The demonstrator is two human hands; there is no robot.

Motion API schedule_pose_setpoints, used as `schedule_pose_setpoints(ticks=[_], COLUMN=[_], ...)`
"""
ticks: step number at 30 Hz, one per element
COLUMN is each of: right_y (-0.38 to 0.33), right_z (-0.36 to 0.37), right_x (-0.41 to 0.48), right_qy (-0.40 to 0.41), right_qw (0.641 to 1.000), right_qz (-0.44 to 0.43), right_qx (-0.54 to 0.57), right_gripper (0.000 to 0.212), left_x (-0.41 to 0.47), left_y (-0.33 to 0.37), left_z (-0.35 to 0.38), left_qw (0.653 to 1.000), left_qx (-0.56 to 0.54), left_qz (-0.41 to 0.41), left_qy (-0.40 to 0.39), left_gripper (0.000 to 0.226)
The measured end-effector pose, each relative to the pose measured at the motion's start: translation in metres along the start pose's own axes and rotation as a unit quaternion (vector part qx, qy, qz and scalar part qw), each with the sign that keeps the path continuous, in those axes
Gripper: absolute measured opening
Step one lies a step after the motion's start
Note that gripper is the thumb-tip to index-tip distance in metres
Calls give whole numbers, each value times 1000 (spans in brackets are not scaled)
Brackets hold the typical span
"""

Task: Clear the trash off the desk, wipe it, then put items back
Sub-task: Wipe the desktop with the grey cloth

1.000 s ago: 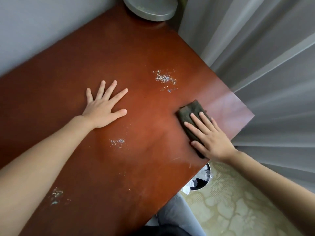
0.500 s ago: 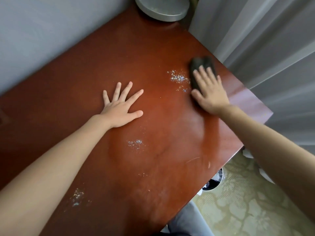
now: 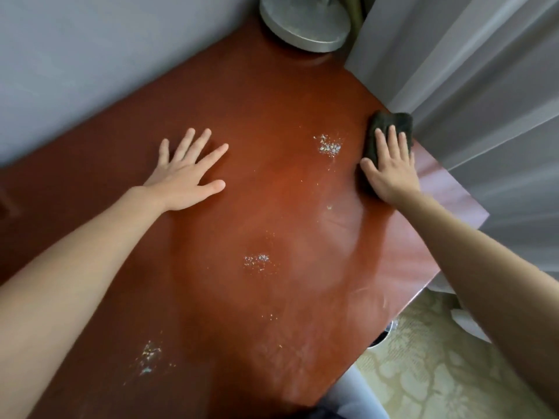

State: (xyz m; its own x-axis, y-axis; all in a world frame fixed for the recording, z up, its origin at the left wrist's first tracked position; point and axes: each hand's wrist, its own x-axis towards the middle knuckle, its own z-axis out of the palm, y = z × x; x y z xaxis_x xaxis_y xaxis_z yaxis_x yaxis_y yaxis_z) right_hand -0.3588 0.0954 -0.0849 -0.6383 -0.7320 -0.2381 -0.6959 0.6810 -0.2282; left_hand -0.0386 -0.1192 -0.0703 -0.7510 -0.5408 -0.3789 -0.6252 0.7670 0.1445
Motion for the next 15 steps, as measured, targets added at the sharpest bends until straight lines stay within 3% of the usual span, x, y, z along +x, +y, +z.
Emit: schedule_pose_setpoints(ticks=[4, 10, 12, 15], right_y=[-17, -23, -22, -14], right_z=[-13, -14, -7, 8], right_x=[62, 68, 45, 1], right_qy=[-27, -77, -90, -114], right_qw=[999, 971, 932, 833], right_qz=[-26, -219, -336, -518], right_qx=[-6, -64, -97, -158], right_gripper=[65, 66, 69, 60], left_x=[3, 3, 4, 5], left_y=[-18, -22, -21, -20], left_z=[4, 6, 7, 6], left_qw=[999, 999, 999, 999], left_qx=[-19, -26, -27, -27], left_qz=[-42, -39, -42, -42], left_qy=[-22, -17, -19, -20], left_gripper=[72, 72, 73, 73])
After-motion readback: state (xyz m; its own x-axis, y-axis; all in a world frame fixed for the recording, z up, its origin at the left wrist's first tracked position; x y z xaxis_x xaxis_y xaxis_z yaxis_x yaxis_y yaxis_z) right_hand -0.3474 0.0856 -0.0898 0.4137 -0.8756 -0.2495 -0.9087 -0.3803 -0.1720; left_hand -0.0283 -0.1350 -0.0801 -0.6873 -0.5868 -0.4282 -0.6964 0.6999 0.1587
